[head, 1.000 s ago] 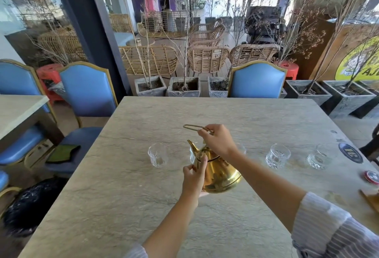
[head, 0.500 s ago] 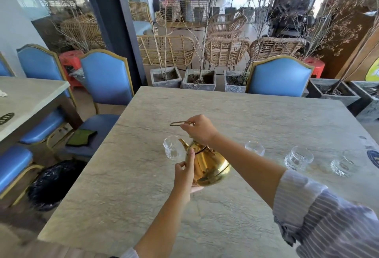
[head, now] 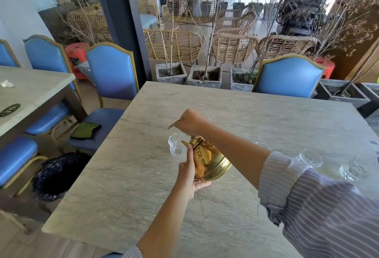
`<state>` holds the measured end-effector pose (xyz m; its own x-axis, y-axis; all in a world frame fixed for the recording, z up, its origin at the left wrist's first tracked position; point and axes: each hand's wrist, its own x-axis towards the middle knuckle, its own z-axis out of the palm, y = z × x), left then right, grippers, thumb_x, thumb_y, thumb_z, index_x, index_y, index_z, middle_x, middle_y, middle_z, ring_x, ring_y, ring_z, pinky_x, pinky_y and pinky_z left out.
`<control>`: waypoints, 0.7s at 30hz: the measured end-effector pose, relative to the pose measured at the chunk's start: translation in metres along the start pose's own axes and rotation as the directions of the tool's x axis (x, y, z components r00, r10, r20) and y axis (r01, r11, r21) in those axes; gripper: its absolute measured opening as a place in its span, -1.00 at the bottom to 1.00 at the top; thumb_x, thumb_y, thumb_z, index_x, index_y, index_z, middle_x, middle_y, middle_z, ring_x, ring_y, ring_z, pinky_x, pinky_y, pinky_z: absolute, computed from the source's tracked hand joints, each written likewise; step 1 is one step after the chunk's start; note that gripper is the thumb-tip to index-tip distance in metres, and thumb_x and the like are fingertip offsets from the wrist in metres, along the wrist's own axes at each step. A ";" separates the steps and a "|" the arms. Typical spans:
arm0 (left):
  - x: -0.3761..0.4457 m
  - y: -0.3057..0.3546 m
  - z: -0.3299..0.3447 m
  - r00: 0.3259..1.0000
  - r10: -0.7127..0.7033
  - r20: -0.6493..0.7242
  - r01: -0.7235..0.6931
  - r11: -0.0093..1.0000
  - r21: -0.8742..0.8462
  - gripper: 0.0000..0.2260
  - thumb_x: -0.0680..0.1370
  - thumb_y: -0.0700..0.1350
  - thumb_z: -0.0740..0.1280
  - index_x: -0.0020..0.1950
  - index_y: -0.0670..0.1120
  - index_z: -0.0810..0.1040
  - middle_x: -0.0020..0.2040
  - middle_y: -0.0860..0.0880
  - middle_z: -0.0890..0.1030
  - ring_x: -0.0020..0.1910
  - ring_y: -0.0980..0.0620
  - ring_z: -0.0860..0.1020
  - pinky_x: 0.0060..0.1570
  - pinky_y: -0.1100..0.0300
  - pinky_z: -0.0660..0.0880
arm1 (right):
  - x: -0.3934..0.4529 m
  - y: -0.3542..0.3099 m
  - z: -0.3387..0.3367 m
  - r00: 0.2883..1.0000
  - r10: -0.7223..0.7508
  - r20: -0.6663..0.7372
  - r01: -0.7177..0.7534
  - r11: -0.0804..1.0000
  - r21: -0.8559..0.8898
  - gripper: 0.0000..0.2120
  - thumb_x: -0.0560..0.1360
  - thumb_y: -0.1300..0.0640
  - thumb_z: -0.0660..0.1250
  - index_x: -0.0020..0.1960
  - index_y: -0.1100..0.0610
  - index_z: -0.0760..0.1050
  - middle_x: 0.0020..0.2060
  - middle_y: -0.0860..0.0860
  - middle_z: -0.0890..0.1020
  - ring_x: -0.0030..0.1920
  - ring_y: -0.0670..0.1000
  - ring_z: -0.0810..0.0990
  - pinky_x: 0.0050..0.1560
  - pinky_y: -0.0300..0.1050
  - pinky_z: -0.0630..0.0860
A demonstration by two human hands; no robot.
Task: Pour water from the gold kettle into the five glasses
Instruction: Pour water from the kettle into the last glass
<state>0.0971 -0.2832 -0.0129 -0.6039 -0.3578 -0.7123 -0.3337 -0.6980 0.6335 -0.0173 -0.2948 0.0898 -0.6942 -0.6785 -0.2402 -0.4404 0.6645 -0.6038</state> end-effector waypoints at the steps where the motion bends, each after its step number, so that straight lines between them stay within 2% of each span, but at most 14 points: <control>1: -0.001 0.001 0.001 1.000 -0.003 0.008 0.003 1.000 -0.004 0.03 0.15 0.56 0.33 0.43 -0.08 0.42 0.32 -0.22 0.56 0.19 -0.30 0.62 -0.32 -0.09 0.68 | 0.000 -0.001 -0.001 1.000 0.003 0.005 -0.003 1.000 -0.011 -0.70 0.51 0.11 0.29 -0.34 0.25 0.44 -0.52 0.05 0.43 -0.53 0.02 0.40 -0.50 -0.25 0.30; 6: -0.007 0.006 0.006 0.999 -0.022 0.037 0.023 1.000 -0.021 -0.09 0.26 0.52 0.30 0.39 -0.10 0.46 0.30 -0.22 0.59 0.20 -0.29 0.62 -0.31 -0.09 0.70 | 0.001 -0.009 -0.006 0.999 0.014 0.030 -0.013 0.999 -0.043 -0.68 0.52 0.15 0.27 -0.39 0.22 0.38 -0.53 0.06 0.43 -0.54 0.04 0.41 -0.50 -0.25 0.33; 9: -0.011 0.008 0.009 0.998 -0.020 0.057 0.022 0.999 -0.043 -0.21 0.37 0.49 0.28 0.34 -0.09 0.46 0.28 -0.21 0.59 0.12 -0.26 0.63 -0.27 -0.10 0.69 | 0.002 -0.013 -0.009 0.999 0.013 0.035 -0.011 0.998 -0.056 -0.67 0.52 0.17 0.27 -0.39 0.22 0.35 -0.51 0.07 0.41 -0.55 0.04 0.39 -0.49 -0.23 0.34; 15: -0.013 0.010 0.011 0.997 -0.027 0.075 0.033 0.996 -0.077 -0.02 0.22 0.52 0.32 0.46 -0.08 0.40 0.33 -0.25 0.56 0.23 -0.32 0.60 -0.29 -0.11 0.69 | 0.002 -0.019 -0.014 0.999 0.003 0.046 0.001 0.996 -0.091 -0.66 0.55 0.17 0.26 -0.38 0.23 0.36 -0.49 0.09 0.43 -0.55 0.06 0.41 -0.49 -0.20 0.39; 21: -0.017 0.014 0.014 0.994 -0.020 0.108 0.030 0.995 -0.092 -0.14 0.39 0.50 0.26 0.47 -0.09 0.40 0.34 -0.26 0.56 0.24 -0.32 0.60 -0.27 -0.12 0.70 | 0.002 -0.025 -0.019 0.998 -0.006 0.060 0.014 0.992 -0.129 -0.65 0.55 0.15 0.25 -0.38 0.25 0.39 -0.50 0.12 0.46 -0.55 0.10 0.44 -0.51 -0.21 0.41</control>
<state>0.0928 -0.2780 0.0126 -0.6716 -0.2751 -0.6879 -0.2832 -0.7626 0.5815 -0.0181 -0.3072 0.1191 -0.6557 -0.7004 -0.2819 -0.5198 0.6896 -0.5042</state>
